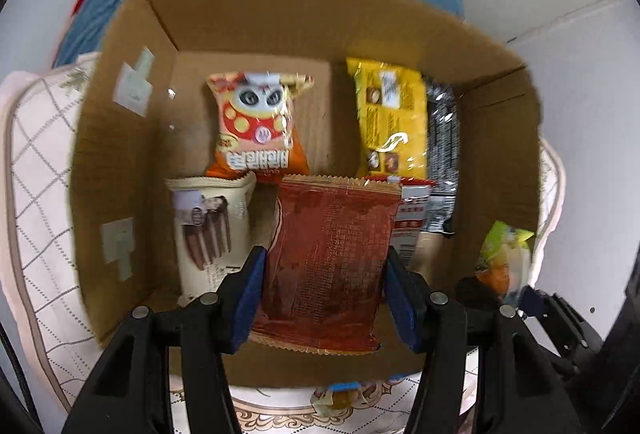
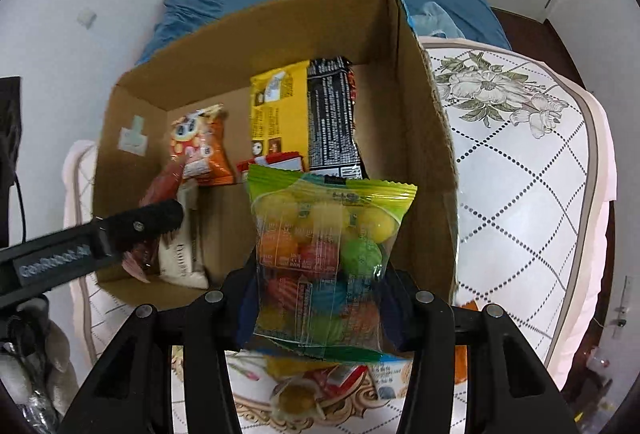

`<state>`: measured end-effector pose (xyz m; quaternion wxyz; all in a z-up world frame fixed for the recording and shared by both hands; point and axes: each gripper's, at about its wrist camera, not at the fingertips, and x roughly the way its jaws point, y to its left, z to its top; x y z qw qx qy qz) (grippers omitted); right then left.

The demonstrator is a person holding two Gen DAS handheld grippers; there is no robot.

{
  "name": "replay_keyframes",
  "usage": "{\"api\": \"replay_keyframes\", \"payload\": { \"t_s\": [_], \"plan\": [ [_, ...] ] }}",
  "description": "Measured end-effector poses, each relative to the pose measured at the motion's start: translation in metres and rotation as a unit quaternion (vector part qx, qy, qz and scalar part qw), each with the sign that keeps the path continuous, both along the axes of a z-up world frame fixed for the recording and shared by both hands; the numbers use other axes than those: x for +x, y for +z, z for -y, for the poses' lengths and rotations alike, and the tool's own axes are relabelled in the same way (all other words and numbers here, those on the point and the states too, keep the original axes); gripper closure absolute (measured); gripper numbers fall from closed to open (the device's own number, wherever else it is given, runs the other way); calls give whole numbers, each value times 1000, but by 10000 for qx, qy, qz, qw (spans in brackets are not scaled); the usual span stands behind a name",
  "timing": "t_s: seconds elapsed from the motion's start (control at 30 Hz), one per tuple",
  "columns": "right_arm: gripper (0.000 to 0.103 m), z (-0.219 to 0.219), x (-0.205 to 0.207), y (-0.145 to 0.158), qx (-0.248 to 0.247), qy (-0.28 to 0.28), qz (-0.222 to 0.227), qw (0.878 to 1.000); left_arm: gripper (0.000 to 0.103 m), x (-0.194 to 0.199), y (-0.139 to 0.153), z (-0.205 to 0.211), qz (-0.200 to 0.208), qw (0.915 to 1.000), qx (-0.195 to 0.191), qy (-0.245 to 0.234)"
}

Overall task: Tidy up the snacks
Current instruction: 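Lower both packs into the cardboard box and open both tools, then withdraw both tools from the box back over the snack pile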

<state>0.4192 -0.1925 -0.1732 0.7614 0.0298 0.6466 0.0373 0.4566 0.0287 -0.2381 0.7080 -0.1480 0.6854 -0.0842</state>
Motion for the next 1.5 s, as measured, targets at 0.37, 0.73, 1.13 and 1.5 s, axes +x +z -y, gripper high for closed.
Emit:
{"api": "replay_keyframes", "payload": {
  "t_s": [0.37, 0.73, 1.13, 1.5],
  "plan": [
    [49, 6, 15, -32, -188, 31, -410, 9990, 45, 3, -36, 4, -471, 9987, -119, -127],
    [12, -6, 15, -7, -315, 137, -209, 9992, 8, -2, 3, -13, 62, 9998, 205, -46],
    [6, -8, -13, 25, -497, 111, 318, 9982, 8, -41, 69, -19, 1290, 9892, 691, -98],
    [4, -7, -70, 68, -448, 51, 1060, 9933, 7, -113, 110, -27, 2175, 9702, 1065, -50]
  ]
}}
